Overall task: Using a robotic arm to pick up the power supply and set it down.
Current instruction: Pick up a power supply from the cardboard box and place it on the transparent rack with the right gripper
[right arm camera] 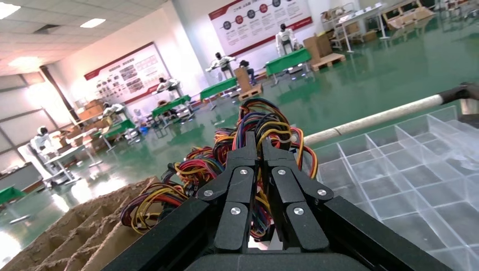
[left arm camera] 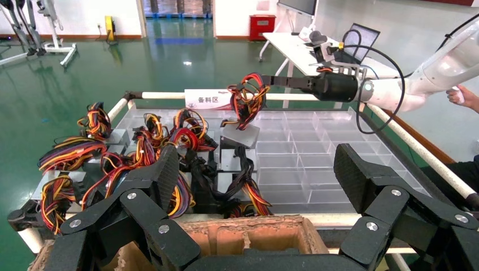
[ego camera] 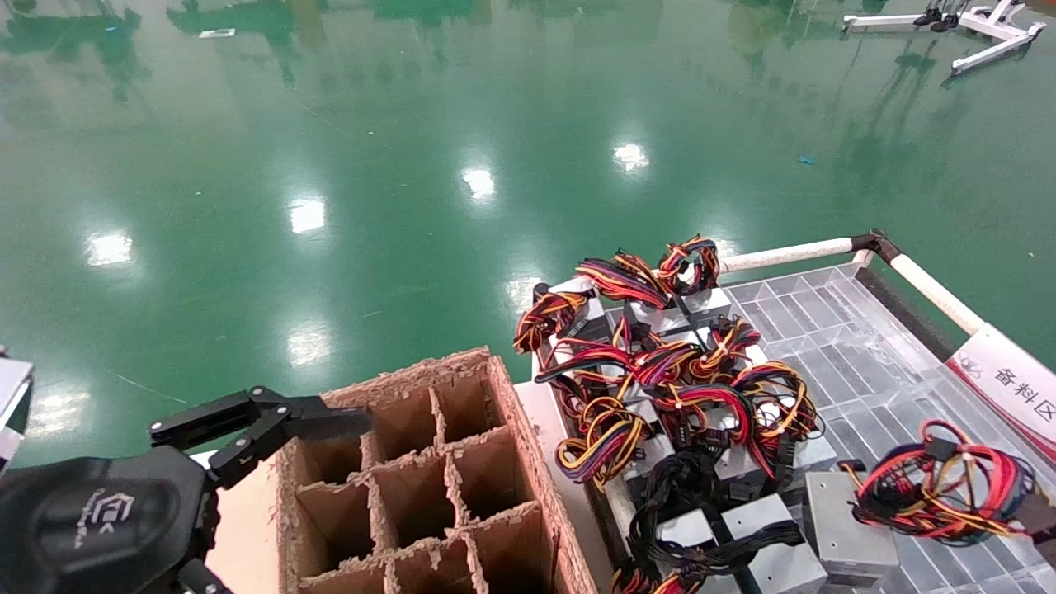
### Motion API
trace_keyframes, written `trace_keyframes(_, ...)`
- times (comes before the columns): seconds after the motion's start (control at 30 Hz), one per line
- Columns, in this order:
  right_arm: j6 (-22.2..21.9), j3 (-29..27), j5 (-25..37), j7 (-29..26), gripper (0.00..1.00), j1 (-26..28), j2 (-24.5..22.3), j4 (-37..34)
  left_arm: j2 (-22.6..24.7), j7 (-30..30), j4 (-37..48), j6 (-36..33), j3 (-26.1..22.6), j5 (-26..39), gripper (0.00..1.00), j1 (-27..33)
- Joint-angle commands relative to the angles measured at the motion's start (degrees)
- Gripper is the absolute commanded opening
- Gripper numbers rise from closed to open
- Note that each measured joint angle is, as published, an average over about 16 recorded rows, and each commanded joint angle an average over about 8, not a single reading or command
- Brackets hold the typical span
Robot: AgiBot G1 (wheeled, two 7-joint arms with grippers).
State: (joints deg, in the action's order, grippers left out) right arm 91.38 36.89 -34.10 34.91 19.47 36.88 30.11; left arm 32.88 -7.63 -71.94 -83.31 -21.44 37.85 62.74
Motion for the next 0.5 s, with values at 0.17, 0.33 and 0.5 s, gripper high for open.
trace_keyframes(0.17, 0.0, -3.1, -0.3, 1.0, 0.0, -4.1, -0.4, 1.7, 0.0, 0.0, 0.0, 0.0, 0.0, 0.0, 1.0, 0.0)
trace_keyframes(0.33, 0.0, -5.3, 0.5, 1.3, 0.0, -6.8, -1.3, 2.1, 0.0, 0.0, 0.0, 0.0, 0.0, 0.0, 1.0, 0.0)
trace_keyframes(0.5, -0.1, -7.2, 1.5, 0.7, 0.0, -8.6, -2.5, 1.8, 0.0, 0.0, 0.0, 0.0, 0.0, 0.0, 1.0, 0.0)
